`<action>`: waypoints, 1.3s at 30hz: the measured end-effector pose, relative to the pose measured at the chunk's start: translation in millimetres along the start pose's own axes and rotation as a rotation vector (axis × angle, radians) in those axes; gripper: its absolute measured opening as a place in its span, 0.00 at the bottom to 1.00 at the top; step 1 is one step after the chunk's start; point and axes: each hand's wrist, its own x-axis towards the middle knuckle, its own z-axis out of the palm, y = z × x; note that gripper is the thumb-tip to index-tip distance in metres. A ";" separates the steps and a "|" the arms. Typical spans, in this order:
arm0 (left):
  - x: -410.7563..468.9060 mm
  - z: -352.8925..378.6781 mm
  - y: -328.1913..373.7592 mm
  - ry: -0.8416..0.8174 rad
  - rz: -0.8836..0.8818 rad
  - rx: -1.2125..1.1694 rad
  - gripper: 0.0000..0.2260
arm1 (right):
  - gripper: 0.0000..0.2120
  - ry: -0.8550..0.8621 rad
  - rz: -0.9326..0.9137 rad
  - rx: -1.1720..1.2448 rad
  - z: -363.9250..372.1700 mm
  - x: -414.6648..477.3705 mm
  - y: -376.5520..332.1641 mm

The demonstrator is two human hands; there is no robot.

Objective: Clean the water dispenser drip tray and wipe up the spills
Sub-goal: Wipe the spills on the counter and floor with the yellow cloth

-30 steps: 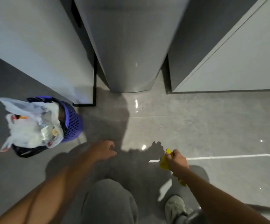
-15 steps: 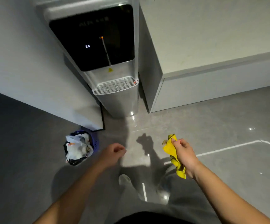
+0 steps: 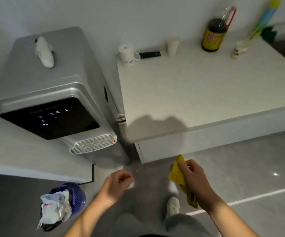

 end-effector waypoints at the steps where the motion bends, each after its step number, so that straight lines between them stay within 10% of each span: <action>1: 10.6 5.3 15.9 -0.001 0.013 -0.004 0.04 | 0.20 0.010 -0.020 -0.034 -11.0 11.9 -14.3; 25: 329.4 -43.9 144.2 -0.033 0.369 0.436 0.21 | 0.14 0.378 -0.233 -0.894 -178.8 370.4 -185.0; 39: 378.3 -18.0 168.2 0.018 0.395 0.640 0.29 | 0.20 0.498 -0.262 -1.093 -216.8 428.6 -142.0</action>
